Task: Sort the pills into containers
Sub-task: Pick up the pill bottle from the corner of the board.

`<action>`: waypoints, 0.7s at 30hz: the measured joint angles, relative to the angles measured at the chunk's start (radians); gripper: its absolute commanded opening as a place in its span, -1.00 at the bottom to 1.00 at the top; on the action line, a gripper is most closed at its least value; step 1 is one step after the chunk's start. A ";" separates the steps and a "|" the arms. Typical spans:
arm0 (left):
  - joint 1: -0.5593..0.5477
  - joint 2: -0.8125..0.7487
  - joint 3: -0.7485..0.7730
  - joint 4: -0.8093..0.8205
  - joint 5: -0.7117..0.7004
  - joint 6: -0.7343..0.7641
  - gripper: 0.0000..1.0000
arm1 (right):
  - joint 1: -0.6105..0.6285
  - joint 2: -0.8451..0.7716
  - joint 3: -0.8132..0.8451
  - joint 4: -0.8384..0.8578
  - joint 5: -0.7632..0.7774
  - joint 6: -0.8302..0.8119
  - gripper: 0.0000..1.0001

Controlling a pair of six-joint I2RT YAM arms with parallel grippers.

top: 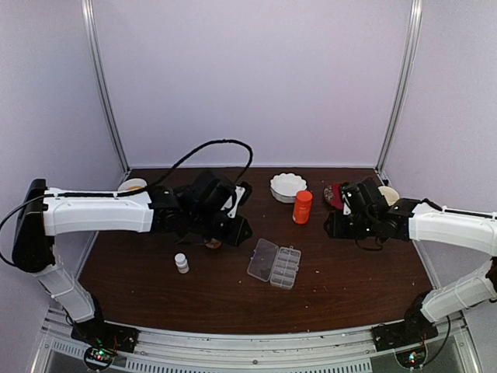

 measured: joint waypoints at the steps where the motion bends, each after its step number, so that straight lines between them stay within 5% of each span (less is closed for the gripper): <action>1: 0.000 -0.032 -0.021 0.009 -0.021 0.002 -0.44 | -0.036 -0.019 0.000 -0.021 0.026 0.000 0.42; 8: 0.000 -0.263 -0.180 0.051 -0.153 0.025 0.02 | -0.277 -0.127 -0.003 -0.090 0.161 0.037 0.62; 15: 0.000 -0.467 -0.289 0.126 -0.267 0.046 0.43 | -0.403 -0.002 0.090 -0.174 0.230 0.082 0.88; 21: 0.000 -0.533 -0.371 0.172 -0.370 0.039 0.95 | -0.433 0.150 0.235 -0.238 0.297 0.108 0.64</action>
